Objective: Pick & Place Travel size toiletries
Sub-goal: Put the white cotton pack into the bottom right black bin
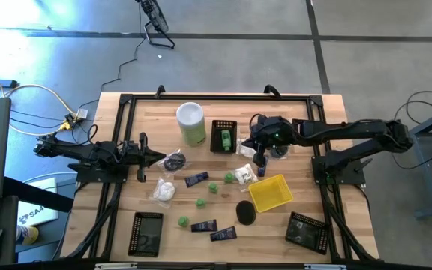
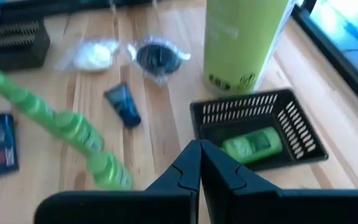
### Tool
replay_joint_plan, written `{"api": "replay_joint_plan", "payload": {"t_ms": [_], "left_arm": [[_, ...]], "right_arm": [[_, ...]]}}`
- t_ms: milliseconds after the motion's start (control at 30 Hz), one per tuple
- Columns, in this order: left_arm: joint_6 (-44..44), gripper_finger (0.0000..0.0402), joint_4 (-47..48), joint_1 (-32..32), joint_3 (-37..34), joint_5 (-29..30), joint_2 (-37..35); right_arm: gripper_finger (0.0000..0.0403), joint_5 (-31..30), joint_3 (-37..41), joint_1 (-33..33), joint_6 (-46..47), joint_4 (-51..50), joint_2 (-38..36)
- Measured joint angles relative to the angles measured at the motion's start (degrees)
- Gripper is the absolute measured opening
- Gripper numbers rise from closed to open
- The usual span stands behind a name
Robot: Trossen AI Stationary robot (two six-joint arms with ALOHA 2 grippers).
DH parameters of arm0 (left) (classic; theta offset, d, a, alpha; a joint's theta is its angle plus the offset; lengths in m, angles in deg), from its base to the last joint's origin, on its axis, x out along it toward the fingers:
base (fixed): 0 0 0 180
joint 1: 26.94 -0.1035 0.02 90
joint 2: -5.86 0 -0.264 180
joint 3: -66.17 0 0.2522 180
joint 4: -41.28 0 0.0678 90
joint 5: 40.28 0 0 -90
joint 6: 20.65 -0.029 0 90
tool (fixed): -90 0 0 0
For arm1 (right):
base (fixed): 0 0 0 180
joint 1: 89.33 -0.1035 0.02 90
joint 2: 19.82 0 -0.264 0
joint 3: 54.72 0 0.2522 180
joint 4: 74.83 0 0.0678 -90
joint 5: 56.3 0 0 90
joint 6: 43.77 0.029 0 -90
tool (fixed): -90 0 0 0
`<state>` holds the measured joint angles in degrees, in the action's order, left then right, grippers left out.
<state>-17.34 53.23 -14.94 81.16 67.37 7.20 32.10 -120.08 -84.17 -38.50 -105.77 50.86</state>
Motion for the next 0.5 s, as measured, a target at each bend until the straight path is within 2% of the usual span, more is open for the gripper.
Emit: {"api": "replay_joint_plan", "payload": {"t_ms": [267,500], "left_arm": [[0.0,0.0003,0.0,0.0,0.0,0.0,0.0],[0.0,0.0003,0.0,0.0,0.0,0.0,0.0]], "right_arm": [[0.0002,-4.3,0.0,-4.4,0.9,-6.5,-4.4],[0.0002,-4.5,0.1,-6.3,1.2,-7.4,-8.5]]}}
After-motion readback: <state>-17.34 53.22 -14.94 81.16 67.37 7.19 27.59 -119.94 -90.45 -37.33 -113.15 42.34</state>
